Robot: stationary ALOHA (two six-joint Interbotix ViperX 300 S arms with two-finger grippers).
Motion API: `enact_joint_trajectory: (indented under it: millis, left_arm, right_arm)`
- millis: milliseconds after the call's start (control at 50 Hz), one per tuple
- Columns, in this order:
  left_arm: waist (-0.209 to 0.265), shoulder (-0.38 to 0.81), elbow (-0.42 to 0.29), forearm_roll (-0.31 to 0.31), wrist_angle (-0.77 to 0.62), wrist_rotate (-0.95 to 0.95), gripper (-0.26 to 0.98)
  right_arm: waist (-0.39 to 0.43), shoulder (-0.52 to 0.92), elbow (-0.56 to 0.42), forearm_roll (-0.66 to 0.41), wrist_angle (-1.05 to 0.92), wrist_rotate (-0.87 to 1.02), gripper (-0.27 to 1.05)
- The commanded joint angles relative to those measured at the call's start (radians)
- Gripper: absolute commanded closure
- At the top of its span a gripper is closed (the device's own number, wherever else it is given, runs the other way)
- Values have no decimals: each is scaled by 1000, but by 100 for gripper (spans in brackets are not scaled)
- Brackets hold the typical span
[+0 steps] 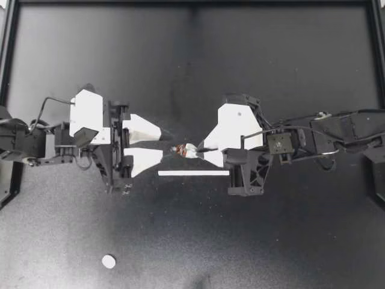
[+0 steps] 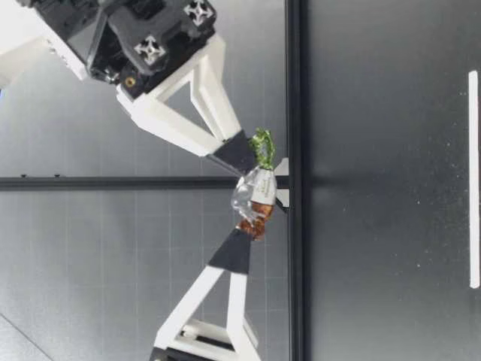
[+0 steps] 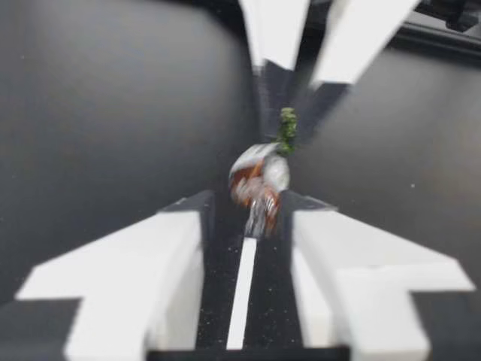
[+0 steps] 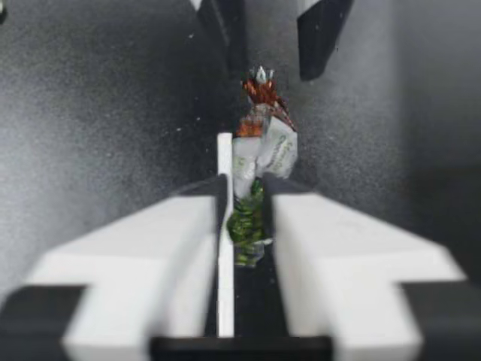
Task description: Pick up the candy and unwrap it.
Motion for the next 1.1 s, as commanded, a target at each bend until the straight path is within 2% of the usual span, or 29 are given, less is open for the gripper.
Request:
enact_joint_trajectory:
  millis: [0,160,320,660,860,1080]
  left_arm:
    - [3,-29,-8,2,-5,3,56]
    - [3,-41,-2,3,-5,6,62]
    - [3,-44,-2,3,-5,18,62]
    - [3,-81,2,5,-5,72,62]
    - [3,-92,-6,5,-5,130,62]
    - [2,-92,-6,5,-5,140,62]
  right_arm:
    - [2,-35,-2,2,-28,11,35]
    - [2,-54,23,2,-72,43,36]
    - [-5,-80,58,2,-143,78,36]
    - [-69,-143,172,11,-459,163,36]
    - [-84,-135,187,12,-574,156,37]
    - [-87,-126,195,11,-594,147,37]
